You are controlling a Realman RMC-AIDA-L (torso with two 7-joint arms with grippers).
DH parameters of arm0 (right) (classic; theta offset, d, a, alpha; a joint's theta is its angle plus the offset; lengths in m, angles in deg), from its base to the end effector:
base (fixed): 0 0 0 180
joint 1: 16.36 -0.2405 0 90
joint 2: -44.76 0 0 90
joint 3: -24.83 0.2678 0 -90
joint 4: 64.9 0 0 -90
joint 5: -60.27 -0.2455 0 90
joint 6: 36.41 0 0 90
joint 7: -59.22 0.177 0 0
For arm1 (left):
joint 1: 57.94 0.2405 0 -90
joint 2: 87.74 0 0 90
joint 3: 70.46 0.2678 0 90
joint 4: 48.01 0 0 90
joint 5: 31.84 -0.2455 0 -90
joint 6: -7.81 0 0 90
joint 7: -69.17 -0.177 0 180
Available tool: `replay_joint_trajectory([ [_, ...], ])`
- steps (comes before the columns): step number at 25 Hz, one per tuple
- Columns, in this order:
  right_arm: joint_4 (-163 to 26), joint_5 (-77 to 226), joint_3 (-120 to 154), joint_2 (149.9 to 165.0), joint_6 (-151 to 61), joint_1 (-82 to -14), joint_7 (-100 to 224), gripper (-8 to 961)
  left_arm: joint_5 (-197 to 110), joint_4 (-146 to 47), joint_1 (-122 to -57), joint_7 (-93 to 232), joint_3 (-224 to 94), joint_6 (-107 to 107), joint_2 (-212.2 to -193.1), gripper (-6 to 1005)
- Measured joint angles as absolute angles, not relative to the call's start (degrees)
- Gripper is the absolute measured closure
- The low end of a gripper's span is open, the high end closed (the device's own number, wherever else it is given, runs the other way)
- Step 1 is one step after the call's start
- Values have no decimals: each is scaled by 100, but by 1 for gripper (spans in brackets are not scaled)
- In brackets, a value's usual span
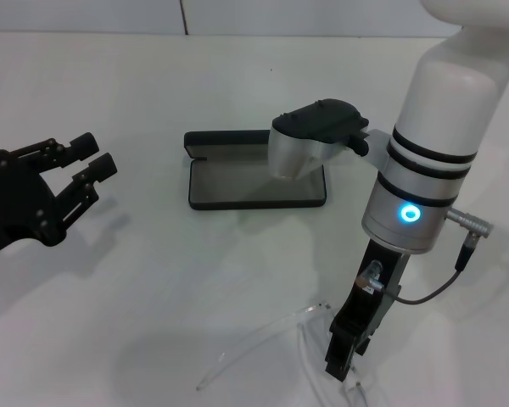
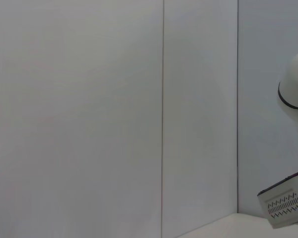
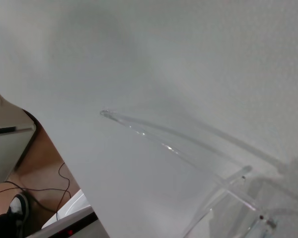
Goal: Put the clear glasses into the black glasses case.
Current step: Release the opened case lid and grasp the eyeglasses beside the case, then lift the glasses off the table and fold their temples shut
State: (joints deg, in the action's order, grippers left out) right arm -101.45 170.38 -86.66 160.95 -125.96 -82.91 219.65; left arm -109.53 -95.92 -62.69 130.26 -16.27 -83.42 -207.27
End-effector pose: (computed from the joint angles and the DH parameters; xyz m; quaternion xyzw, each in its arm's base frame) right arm 0.1180 0.3485 -0.1523 0.8700 -0.3703 0.3150 0.0827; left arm -0.3162 0.2943 0.0246 -0.8676 -0.1307 -0.3680 0.3079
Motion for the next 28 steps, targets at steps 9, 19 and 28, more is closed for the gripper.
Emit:
replay_joint_trajectory([
  [9, -10168, 17034, -8732, 16095, -12573, -8265, 21929, 570, -10953, -9513, -6302, 13017, -1633, -8342, -20727, 711],
  [19, -10172, 17030, -8690, 16095, -12642, -8236, 21837, 753, -10953, -9511, -6300, 13016, -1633, -8353, -20727, 712],
  [28, -10153, 17057, -8677, 16095, -12647, -8193, 21825, 910, -10953, -9512, -6307, 13017, -1632, -8360, -20727, 712],
])
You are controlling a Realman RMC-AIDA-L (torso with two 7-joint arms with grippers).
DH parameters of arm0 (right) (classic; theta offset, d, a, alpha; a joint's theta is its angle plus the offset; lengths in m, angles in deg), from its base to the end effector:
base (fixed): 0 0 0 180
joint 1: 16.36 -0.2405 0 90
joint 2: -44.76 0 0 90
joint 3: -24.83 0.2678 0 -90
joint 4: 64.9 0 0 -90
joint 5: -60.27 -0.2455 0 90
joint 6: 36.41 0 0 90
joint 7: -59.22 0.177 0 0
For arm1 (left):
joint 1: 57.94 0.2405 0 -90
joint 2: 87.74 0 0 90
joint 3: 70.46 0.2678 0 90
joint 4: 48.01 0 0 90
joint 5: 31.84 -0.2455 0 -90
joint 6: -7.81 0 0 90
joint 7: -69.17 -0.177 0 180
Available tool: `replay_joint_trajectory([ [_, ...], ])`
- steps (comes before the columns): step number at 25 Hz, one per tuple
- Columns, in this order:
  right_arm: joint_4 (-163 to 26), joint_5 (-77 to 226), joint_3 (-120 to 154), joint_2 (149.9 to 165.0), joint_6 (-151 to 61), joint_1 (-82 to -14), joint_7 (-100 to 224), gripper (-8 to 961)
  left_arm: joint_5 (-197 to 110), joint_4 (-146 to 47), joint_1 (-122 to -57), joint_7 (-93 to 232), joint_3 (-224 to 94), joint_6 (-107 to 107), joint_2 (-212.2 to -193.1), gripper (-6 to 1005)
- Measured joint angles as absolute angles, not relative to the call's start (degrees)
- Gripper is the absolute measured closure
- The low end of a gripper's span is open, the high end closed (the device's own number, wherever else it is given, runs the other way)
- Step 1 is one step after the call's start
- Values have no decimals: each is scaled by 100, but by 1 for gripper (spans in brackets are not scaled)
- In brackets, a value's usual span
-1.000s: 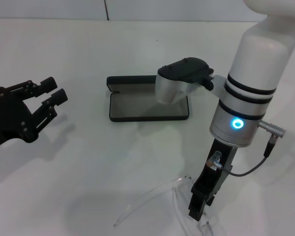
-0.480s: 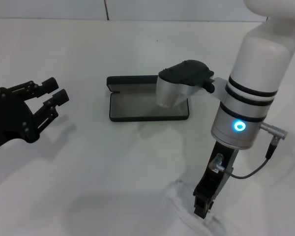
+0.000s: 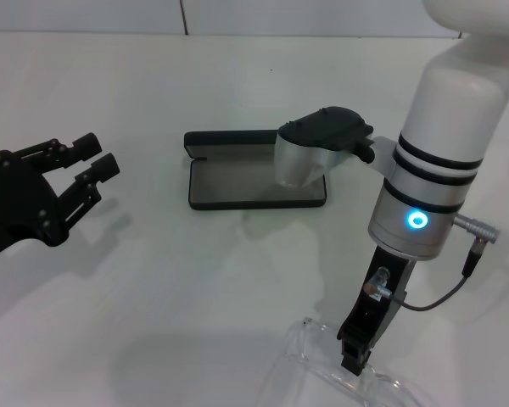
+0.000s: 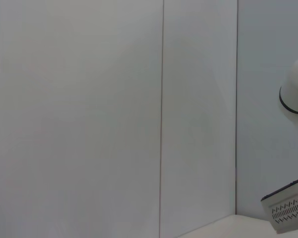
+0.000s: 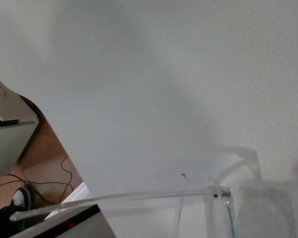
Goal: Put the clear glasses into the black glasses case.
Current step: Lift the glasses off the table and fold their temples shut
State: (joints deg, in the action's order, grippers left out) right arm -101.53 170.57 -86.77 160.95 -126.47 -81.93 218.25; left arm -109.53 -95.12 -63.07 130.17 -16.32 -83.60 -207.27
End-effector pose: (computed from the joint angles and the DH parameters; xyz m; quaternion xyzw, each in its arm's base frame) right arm 0.1248 0.3452 -0.1513 0.8700 -0.3657 0.3179 0.0910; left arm -0.3160 0.2947 0.0225 -0.8670 -0.1330 -0.3710 0.3049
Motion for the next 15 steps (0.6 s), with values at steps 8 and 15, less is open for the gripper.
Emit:
replay_joint_trajectory([
  [8, -10135, 17102, -8222, 16068, -12726, -8089, 21663, 910, -10930, -9513, -6290, 13017, -1632, -8360, -20727, 712],
  [15, -10166, 17495, -7251, 16050, -12993, -7717, 21350, 910, -10883, -9512, -6307, 13021, -1733, -8367, -20727, 712],
])
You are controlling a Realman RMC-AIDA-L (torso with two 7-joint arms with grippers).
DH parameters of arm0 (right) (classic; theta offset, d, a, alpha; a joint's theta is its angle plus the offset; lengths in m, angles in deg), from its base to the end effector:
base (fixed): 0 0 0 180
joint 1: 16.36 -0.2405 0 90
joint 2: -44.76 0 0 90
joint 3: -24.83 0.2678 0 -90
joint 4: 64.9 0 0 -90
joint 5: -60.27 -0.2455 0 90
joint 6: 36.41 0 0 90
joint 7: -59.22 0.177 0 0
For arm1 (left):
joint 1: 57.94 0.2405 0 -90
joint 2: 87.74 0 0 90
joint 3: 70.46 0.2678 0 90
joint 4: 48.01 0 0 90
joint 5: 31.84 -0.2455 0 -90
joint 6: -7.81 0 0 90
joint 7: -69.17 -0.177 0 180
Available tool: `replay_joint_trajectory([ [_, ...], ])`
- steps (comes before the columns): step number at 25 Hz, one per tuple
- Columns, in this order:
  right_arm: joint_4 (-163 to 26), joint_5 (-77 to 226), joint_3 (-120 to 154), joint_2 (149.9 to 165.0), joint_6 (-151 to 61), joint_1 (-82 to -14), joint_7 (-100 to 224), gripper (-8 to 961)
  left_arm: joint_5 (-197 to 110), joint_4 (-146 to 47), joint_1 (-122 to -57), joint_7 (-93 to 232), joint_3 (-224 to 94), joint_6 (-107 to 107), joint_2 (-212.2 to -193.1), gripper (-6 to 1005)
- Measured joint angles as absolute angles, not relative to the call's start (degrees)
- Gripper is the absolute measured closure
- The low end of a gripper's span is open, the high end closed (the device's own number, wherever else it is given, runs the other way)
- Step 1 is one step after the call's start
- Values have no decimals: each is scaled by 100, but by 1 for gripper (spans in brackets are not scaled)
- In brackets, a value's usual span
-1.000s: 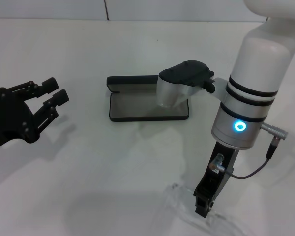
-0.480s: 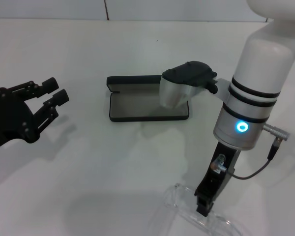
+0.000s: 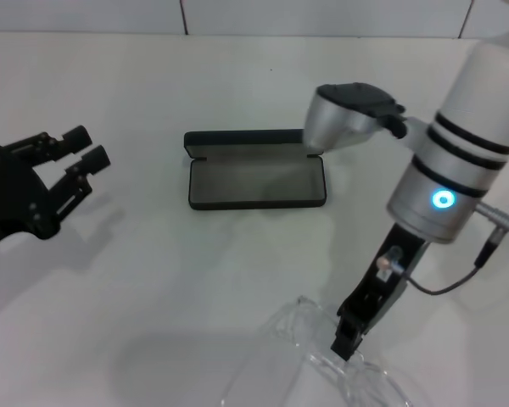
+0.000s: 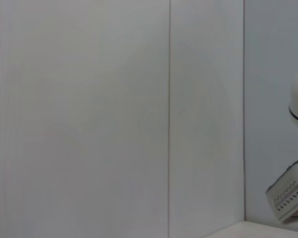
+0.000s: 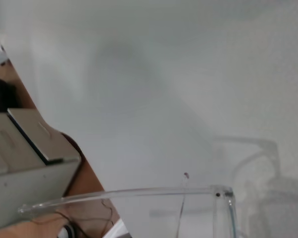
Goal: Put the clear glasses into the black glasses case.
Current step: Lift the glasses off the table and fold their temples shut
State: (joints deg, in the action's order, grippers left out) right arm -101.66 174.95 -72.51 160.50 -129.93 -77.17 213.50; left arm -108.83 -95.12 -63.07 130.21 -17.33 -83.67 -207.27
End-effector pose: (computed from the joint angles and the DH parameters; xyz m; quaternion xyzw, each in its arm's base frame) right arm 0.1312 0.3582 -0.1294 0.8726 -0.4072 0.2432 0.1165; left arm -0.3173 0.2959 0.0284 -0.8609 -0.1335 -0.3759 0.3158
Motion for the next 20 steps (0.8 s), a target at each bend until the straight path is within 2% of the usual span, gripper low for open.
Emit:
replay_joint_trajectory([
  [20, -10638, 17944, -4015, 15870, -13476, -6157, 19465, 911, -10190, -9516, -6449, 13076, -1770, -8597, -20735, 713],
])
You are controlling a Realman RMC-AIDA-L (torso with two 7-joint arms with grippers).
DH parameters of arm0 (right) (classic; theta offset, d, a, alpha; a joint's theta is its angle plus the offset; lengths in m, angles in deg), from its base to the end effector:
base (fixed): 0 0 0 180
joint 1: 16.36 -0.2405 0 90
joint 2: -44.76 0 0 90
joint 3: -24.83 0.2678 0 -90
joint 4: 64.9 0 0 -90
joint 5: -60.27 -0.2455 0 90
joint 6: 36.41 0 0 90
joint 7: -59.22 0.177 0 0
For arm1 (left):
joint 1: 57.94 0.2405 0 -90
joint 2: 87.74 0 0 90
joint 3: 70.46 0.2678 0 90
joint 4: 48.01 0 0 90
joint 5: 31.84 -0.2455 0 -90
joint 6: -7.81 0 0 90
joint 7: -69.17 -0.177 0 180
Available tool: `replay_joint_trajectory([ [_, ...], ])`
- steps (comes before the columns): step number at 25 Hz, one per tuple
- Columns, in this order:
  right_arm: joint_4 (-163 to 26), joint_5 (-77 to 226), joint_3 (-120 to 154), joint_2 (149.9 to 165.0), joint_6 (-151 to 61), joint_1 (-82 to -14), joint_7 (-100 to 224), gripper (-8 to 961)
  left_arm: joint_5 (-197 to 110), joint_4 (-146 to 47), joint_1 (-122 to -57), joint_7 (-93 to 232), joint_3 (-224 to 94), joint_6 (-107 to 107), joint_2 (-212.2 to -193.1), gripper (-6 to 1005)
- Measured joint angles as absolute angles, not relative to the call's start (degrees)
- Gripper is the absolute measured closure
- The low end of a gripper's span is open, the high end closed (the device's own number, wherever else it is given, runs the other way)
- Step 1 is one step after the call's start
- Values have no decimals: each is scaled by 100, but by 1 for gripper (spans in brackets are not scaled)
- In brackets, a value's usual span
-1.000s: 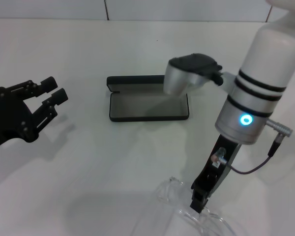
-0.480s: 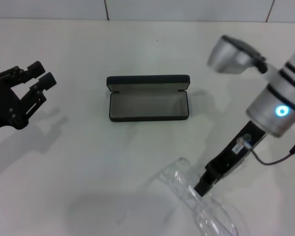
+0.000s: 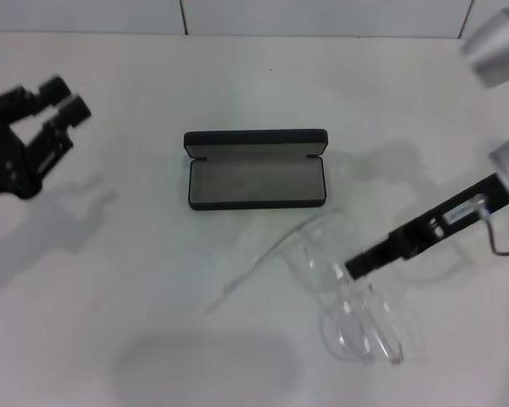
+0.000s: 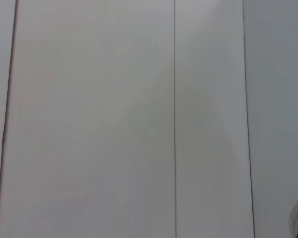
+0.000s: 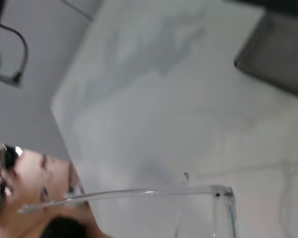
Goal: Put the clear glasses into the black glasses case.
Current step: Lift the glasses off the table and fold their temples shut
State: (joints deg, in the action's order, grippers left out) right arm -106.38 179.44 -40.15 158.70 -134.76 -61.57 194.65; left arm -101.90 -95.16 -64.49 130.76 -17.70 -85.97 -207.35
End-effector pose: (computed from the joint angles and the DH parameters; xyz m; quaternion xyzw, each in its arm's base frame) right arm 0.1867 0.3849 -0.0530 0.8898 -0.4441 -0.0086 0.1050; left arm -0.2980 0.3055 0.0483 -0.8317 -0.1093 -0.4328 0.3301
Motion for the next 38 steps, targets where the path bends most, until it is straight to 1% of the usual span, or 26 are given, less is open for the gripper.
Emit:
replay_joint_trajectory([
  [2, -10548, 17934, -3529, 15883, -13567, -6026, 19009, 911, -10004, -9499, -6549, 13087, -1750, -8702, -20739, 713],
  [3, -10471, 17896, -3214, 15915, -13631, -5928, 18697, 911, -9957, -9486, -6615, 13116, -1744, -8760, -20740, 713],
  [8, -10281, 17522, -2975, 15990, -13665, -5740, 18179, 910, -9927, -9452, -7032, 13373, -1647, -8980, -20738, 718],
  [14, -9935, 17057, -2963, 16013, -13652, -5676, 17723, 909, -9907, -9442, -7475, 13408, -995, -8996, -20736, 723],
  [16, -9888, 16913, -2982, 16027, -13657, -5663, 17642, 909, -9908, -9432, -7517, 13408, -901, -8998, -20736, 723],
  [19, -9882, 16725, -2998, 16035, -13672, -5643, 17578, 909, -9897, -9255, -7798, 13373, -361, -9001, -20739, 724],
  [24, -9846, 16657, -2960, 16034, -13616, -5646, 17557, 908, -9891, -9072, -7909, 13332, -124, -9001, -20750, 724],
  [38, -9795, 16329, -2964, 16049, -13389, -5715, 17556, 906, -9826, -8826, -7867, 13324, 162, -9000, -20770, 726],
])
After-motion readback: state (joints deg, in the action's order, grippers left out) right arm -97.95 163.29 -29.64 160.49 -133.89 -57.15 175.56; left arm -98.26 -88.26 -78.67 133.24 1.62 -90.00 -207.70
